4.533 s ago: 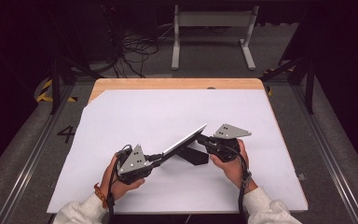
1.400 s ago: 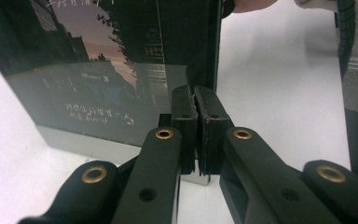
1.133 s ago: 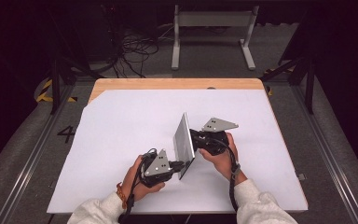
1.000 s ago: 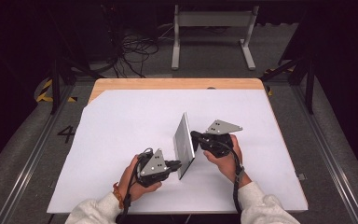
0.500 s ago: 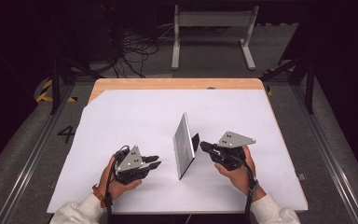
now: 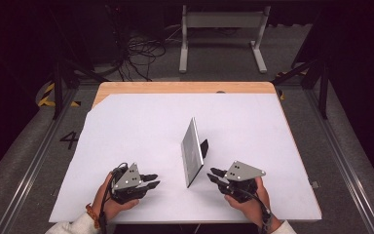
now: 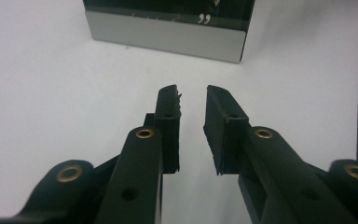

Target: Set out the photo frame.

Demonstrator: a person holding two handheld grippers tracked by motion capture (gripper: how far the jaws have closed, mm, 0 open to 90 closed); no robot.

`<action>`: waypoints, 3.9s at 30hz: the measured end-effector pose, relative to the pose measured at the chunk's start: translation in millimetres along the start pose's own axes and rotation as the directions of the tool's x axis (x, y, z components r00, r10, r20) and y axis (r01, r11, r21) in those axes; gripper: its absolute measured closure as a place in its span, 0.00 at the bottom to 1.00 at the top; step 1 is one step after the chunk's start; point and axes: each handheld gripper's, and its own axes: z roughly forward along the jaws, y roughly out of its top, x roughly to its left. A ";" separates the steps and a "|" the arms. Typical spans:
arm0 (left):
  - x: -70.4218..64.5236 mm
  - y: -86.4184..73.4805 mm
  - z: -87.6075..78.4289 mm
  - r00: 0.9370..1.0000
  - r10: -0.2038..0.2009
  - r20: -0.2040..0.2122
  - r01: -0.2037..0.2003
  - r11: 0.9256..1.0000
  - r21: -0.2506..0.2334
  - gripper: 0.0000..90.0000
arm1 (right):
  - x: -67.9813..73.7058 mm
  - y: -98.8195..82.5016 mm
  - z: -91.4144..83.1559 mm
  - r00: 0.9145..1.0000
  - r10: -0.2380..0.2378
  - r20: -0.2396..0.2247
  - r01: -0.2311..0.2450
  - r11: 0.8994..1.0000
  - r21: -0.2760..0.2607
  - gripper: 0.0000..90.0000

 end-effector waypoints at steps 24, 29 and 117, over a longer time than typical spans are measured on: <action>5.2 -6.5 8.1 0.998 0.018 -0.063 -0.014 0.997 0.072 0.55 | 19.9 19.6 39.8 0.997 0.073 -0.028 -0.073 0.997 -0.004 0.55; 3.8 -6.2 9.1 0.998 0.015 -0.061 -0.010 0.997 0.073 0.52 | 24.6 21.1 46.6 0.997 0.074 -0.012 -0.074 0.997 0.011 0.57; 68.4 58.0 115.4 0.982 -0.015 0.187 0.008 0.999 0.035 0.26 | -10.1 -12.1 2.0 0.995 0.050 -0.084 -0.051 0.999 -0.007 0.85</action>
